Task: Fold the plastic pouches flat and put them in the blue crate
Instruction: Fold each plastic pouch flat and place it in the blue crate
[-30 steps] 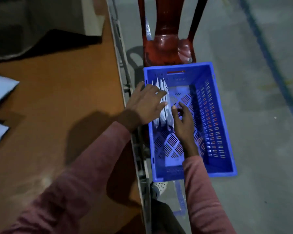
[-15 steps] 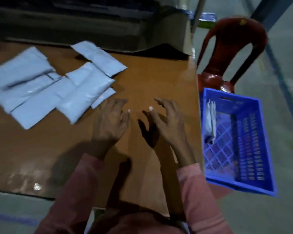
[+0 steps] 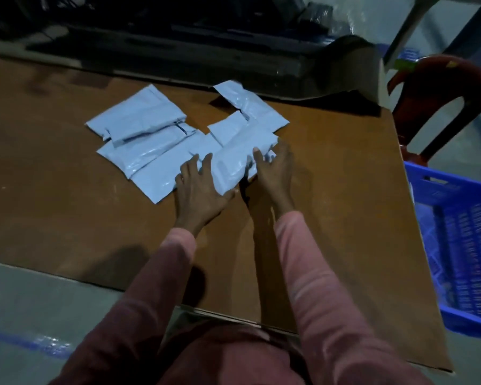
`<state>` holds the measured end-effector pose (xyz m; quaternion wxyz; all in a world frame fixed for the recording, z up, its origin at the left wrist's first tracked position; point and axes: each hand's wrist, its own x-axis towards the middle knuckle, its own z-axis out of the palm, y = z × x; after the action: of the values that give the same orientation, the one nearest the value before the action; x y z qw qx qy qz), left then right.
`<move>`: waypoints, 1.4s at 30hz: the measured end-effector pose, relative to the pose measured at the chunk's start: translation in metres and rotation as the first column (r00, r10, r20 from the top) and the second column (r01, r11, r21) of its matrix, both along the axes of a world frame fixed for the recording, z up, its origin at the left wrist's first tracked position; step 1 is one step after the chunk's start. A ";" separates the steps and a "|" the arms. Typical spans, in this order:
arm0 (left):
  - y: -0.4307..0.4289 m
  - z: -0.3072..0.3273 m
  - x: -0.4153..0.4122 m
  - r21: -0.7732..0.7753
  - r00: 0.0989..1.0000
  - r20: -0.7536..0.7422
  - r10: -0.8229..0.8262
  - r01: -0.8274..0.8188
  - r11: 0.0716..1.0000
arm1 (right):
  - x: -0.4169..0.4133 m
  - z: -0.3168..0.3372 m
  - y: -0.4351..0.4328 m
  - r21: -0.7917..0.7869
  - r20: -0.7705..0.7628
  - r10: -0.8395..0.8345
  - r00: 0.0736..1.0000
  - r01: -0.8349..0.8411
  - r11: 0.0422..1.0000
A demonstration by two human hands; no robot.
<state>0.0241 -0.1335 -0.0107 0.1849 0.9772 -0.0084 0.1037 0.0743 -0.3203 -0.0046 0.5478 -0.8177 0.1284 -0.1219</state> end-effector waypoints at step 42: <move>-0.096 0.000 -0.075 -0.048 0.620 -0.627 -0.472 0.574 0.817 | -0.152 0.010 -0.091 -0.366 -0.716 0.295 0.632 -0.701 0.613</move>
<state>-0.0511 -0.2298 -0.0103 0.1220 0.9218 -0.2408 -0.2782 -0.0774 -0.4115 0.0055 0.1908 -0.9434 -0.0030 0.2714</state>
